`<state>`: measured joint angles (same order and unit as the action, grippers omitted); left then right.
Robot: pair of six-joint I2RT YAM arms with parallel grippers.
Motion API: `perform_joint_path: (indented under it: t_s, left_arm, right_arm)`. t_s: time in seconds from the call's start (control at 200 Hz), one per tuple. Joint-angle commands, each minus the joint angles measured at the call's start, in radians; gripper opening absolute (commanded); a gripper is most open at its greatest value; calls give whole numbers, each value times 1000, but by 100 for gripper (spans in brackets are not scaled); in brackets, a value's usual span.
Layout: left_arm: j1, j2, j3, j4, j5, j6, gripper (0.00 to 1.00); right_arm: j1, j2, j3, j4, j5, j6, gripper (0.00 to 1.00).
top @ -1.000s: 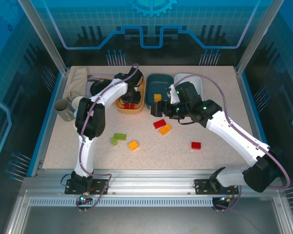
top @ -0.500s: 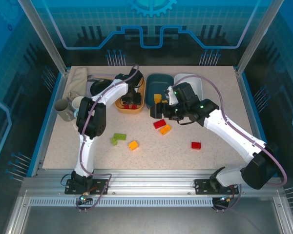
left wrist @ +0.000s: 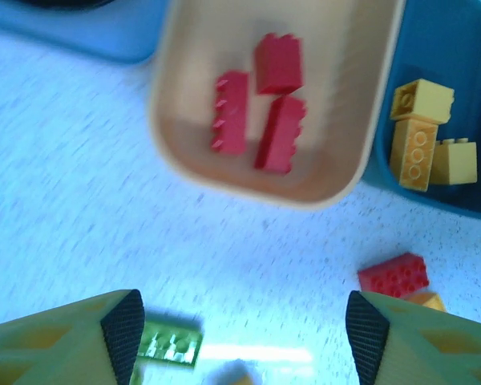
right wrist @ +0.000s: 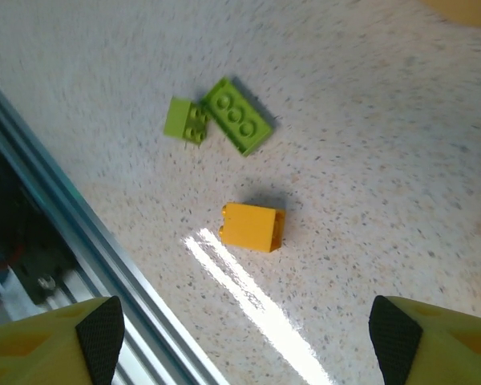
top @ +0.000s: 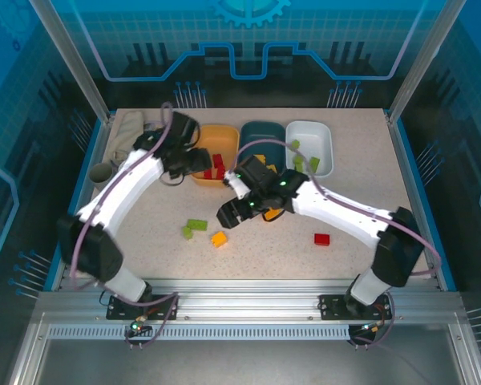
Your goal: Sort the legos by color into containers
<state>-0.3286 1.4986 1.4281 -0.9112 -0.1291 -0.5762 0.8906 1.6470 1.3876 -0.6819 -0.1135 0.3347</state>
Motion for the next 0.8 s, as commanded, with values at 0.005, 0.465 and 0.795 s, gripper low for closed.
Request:
perform_joint_path:
  t_s: [0.005,0.465,0.795]
  left_arm:
    - [10,-170,-165,-58,-32,-219,73]
    - [9,-748,-419,-311,-101,-452,74]
    - [10,-791,-396,-352,-112,-456,73]
  right_arm:
    - [29,125,104,-72,6,-186,83]
    - [103,561,456,-232,121,-360,88]
    - [128,719,592,-254,188,-341,88]
